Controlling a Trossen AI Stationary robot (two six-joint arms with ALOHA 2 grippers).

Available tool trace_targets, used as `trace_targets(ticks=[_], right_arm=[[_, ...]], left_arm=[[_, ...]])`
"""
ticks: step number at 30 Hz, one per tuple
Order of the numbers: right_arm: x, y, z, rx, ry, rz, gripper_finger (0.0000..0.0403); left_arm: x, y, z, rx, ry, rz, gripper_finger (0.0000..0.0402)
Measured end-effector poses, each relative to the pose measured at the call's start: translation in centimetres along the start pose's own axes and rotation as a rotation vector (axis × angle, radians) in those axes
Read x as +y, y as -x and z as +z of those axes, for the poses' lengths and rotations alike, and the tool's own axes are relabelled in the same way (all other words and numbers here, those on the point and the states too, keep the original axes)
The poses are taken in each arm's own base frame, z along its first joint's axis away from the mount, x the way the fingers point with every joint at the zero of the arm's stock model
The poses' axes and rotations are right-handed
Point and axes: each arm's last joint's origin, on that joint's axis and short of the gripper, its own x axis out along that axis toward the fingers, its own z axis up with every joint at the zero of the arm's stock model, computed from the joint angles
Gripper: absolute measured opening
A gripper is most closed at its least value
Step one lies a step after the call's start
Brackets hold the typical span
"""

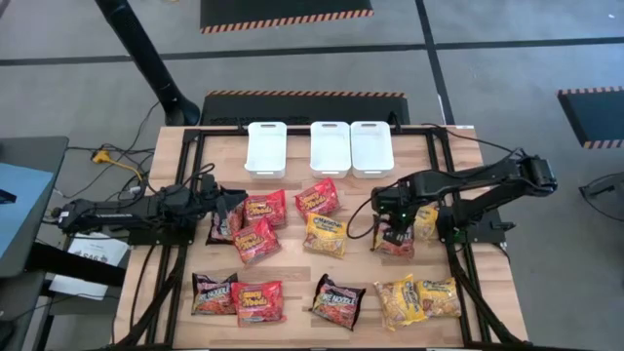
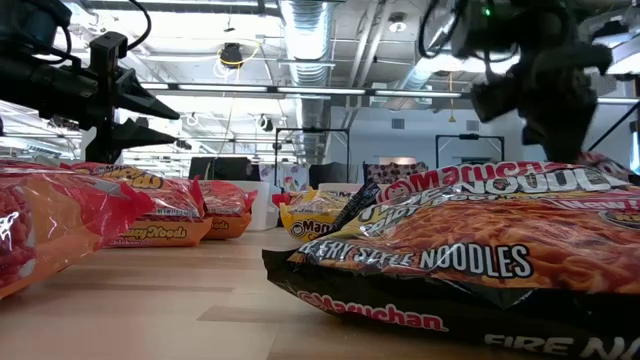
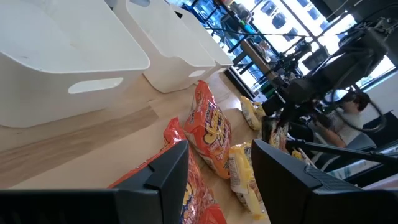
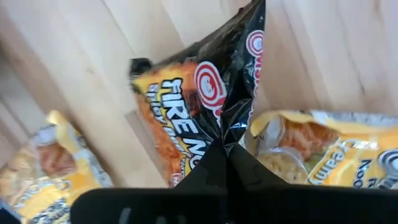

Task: Sort Maruchan noodles
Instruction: Put the black noodle pack into the right white bin

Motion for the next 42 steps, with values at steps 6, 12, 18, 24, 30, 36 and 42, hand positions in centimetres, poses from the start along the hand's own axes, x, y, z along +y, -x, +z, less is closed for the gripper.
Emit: trace_targets(ticks=[6,12,18,24,30,36,42], right_arm=[[1.0,3.1,1.2,-0.089,0.065,-0.043,0.0005],[1.4,6.6,2.2,-0.196,0.151,-0.150,0.0004],[0.2,9.7,3.6,-0.316,0.193,-0.285,0.0005],[-2.2,11.6,4.8,-0.380,0.237,-0.449,0.0005],[-4.7,12.6,6.1,-0.439,0.265,-0.588,0.0005],[-7.0,14.0,7.7,-0.556,0.296,-0.686,0.0006],[-10.3,14.3,9.3,-0.556,0.301,-0.765,0.0005]], left_arm=[[0.0,0.0,0.0,0.000,0.000,0.000,0.0164],[0.0,0.0,0.0,0.000,0.000,0.000,0.0164],[0.0,0.0,0.0,0.000,0.000,0.000,0.0164],[0.0,0.0,0.0,0.000,0.000,0.000,0.0164],[0.0,0.0,0.0,0.000,0.001,0.000,0.0164],[0.0,0.0,0.0,0.000,0.002,0.000,0.0164],[0.0,0.0,0.0,0.000,-0.006,0.000,0.0164]])
